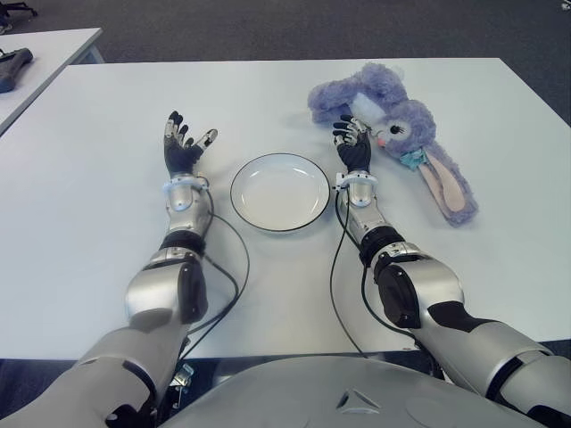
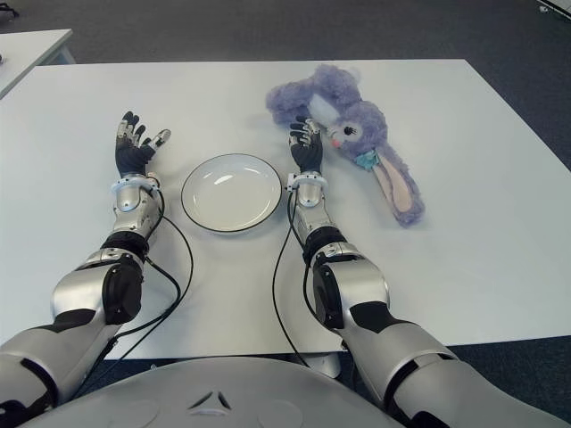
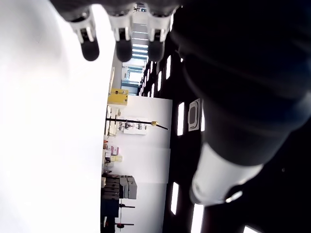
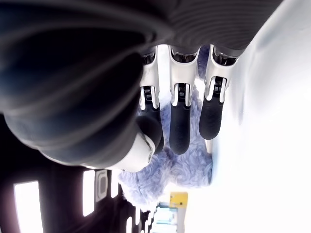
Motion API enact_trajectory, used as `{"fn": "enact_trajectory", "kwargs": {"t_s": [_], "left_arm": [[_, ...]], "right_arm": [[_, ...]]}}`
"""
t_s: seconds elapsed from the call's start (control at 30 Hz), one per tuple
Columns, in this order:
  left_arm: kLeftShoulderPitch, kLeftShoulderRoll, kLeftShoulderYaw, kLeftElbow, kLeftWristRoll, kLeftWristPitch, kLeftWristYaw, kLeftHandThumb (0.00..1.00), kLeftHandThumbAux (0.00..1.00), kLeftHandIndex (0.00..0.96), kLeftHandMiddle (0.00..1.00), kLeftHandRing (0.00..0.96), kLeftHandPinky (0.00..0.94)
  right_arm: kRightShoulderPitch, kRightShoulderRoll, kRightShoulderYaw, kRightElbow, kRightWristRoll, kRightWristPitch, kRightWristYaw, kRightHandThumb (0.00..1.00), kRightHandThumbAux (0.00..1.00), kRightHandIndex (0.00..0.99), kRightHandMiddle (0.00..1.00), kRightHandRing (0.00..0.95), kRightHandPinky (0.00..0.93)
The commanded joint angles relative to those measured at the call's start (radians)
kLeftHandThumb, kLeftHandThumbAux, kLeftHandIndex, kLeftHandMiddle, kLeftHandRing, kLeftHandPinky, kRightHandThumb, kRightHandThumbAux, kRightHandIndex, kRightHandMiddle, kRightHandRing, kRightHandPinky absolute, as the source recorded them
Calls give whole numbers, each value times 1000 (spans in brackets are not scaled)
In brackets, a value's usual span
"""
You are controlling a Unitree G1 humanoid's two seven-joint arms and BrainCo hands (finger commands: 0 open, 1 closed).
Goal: Put the doll into the plate.
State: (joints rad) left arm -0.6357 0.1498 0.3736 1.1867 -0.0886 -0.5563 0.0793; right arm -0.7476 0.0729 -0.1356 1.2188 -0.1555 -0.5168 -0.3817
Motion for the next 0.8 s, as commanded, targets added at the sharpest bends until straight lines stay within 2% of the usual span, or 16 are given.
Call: {"fn": "enact_trajectory", "kwargs": {"t_s": [0.03, 0.8], "left_arm": [[272, -94, 14, 135, -17, 53, 18, 0, 873, 45, 40, 19, 31], [268, -97, 27, 135, -30, 52, 9, 0, 883, 55, 49, 24, 33]], "right_arm": [[231, 55, -19, 141, 18, 103, 2, 760, 890, 215, 320, 308, 275], [225, 54, -16, 141, 14, 100, -2, 701, 892, 232, 316, 307, 295]]}}
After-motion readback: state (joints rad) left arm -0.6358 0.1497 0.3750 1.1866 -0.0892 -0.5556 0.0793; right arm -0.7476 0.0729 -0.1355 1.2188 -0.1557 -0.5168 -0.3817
